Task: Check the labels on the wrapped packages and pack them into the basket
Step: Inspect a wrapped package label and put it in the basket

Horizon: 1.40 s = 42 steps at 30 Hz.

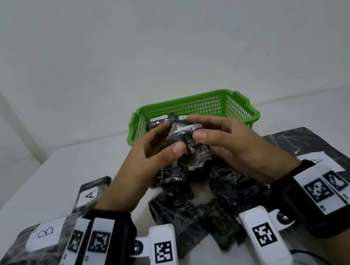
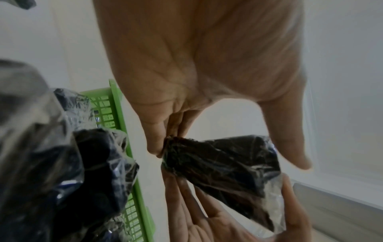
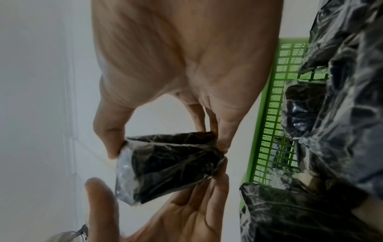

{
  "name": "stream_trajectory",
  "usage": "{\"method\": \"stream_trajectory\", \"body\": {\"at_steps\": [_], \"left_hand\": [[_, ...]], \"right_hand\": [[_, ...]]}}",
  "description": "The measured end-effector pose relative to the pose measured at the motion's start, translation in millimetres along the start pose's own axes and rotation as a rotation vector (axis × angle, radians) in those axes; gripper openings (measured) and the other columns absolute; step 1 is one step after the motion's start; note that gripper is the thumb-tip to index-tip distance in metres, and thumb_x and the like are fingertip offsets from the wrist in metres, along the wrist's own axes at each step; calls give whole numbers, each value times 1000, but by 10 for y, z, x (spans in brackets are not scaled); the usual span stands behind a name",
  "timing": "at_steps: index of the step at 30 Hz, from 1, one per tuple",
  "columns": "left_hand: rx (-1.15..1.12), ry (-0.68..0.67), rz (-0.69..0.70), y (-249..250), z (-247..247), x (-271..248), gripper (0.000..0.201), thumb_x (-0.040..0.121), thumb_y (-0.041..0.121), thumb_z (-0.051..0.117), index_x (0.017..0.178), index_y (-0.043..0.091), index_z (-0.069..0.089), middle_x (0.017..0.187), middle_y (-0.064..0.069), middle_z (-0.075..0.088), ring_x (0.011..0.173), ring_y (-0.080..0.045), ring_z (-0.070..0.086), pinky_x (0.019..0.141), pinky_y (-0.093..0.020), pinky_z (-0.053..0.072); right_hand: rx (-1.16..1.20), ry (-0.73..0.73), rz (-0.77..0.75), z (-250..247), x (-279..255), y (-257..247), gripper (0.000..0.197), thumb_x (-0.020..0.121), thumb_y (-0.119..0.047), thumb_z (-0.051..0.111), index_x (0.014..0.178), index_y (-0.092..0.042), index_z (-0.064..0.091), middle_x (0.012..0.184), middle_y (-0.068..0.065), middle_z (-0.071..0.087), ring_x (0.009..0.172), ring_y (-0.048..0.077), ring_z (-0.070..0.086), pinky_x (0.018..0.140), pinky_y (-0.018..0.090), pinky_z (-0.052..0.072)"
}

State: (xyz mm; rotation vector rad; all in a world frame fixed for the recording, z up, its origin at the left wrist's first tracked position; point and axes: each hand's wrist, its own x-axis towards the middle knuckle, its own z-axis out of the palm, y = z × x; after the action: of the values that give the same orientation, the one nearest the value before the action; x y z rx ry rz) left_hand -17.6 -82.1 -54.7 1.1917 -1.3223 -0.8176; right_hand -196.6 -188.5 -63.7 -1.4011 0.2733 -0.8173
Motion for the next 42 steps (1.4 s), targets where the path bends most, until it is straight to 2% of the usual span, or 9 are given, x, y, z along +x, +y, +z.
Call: {"method": "stream_trajectory", "body": {"at_steps": [7,14,18,25,27,30,33,36,42], "left_hand": [[-62,1,17,24,-8,-7,101,58,56,89,143,17,50,135,-3,65,128,-22,60,109,-43,44],[-56,-57,34,45,-38,-27,91,62,34,87,144,19,48,136,0,65,129,-20,60,108,-41,46],[-36,-96,42,74,-22,-48,80,64,24,84,138,26,51,132,11,66,124,-12,63,96,-26,53],[-14,-61,74,37,-12,-26,115,57,0,95,152,24,35,148,5,52,124,-16,63,96,-39,56],[-50,-89,61,20,-18,-22,116,56,20,97,153,26,34,148,4,52,125,-19,63,96,-39,56],[8,36,70,48,19,-16,98,67,63,81,149,26,42,141,7,60,125,-17,63,101,-41,52],[0,178,139,100,60,2,58,85,37,74,136,15,58,123,0,72,113,-20,70,96,-38,57],[5,230,223,128,66,-15,47,83,17,71,129,11,63,118,-3,74,110,-17,71,94,-33,58],[-41,205,351,130,91,-25,49,79,3,73,126,10,61,120,-8,71,114,-19,68,98,-32,54]], "right_hand": [[-117,-31,52,-22,-16,13,111,47,-39,103,145,-21,55,135,-1,71,133,17,62,116,43,46],[-95,-27,21,-24,-30,5,124,40,-43,105,148,-15,51,140,3,68,132,15,63,109,37,52],[-120,-17,1,-16,-10,-4,123,39,-47,104,146,-14,53,139,5,68,133,17,62,116,45,47],[-124,-27,126,92,-115,-163,43,88,-48,68,112,-14,78,120,13,77,112,34,73,93,43,59],[-176,7,152,102,-114,-160,36,91,-31,69,115,-5,75,115,20,77,104,36,72,89,43,58],[-247,33,151,111,-110,-130,26,92,-15,73,117,-11,75,112,14,79,109,36,74,94,49,57],[-319,19,108,126,-128,-148,31,83,-12,81,111,-24,78,106,5,82,105,26,77,90,44,60],[-298,28,71,188,-133,-153,23,76,-26,85,97,-31,78,96,-5,82,91,7,78,74,22,59],[-246,101,156,193,-67,-152,77,60,-81,75,116,-28,72,112,-4,80,110,18,75,109,43,52]]}}
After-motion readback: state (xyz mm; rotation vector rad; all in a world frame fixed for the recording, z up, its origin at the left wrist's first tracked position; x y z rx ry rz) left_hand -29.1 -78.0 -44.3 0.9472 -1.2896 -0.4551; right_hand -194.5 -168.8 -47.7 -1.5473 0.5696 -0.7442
